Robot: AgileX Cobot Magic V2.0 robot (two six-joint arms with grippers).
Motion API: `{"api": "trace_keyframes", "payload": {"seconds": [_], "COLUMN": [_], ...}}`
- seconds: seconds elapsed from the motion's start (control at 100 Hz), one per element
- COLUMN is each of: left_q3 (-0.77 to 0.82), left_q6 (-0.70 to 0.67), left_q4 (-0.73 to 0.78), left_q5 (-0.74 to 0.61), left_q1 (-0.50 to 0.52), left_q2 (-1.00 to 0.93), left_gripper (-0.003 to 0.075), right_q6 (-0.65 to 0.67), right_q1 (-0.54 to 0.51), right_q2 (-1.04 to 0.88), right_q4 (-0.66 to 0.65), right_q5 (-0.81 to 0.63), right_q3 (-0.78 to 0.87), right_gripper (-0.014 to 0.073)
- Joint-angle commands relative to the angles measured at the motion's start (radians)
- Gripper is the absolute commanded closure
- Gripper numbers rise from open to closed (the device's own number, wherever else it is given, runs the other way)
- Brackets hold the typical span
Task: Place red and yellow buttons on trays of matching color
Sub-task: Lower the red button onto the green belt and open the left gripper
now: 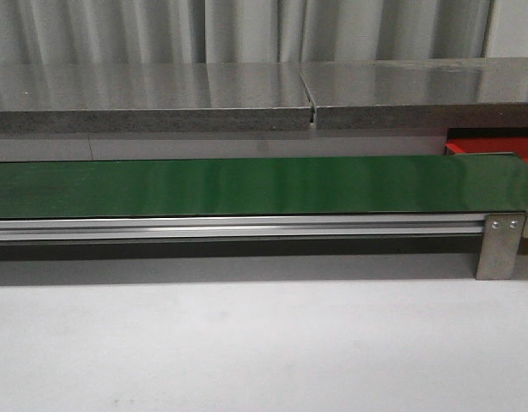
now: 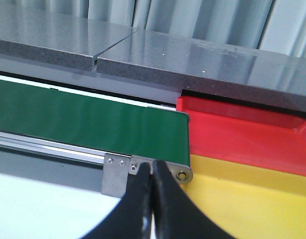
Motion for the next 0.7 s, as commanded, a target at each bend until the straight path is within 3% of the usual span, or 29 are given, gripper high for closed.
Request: {"api": "trace_keyframes", "payload": {"seconds": [0.0,0.28,0.69], "left_q3": [0.013,0.044,0.024], "left_q6": [-0.012,-0.012,-0.012], "left_q4": [-0.001,-0.001,0.003], "left_q5": [-0.097,-0.195,-0.279], "left_q1": [0.064,0.165,0.165], "left_q2": [-0.042,0.006,0.161], "left_gripper": [0.0068,0.0068,0.0068], "right_q6": [0.001,0.001,0.001], "right_q1": [0.002,0.002,0.002], "right_q2": [-0.015,-0.015,-0.015], "right_q4": [-0.013,-0.013,-0.013], "right_q5": [-0.08,-0.08,-0.08], "right_q3": [-0.01,-0.01,-0.01], "right_gripper": [0.0662,0.0662,0.0662]}}
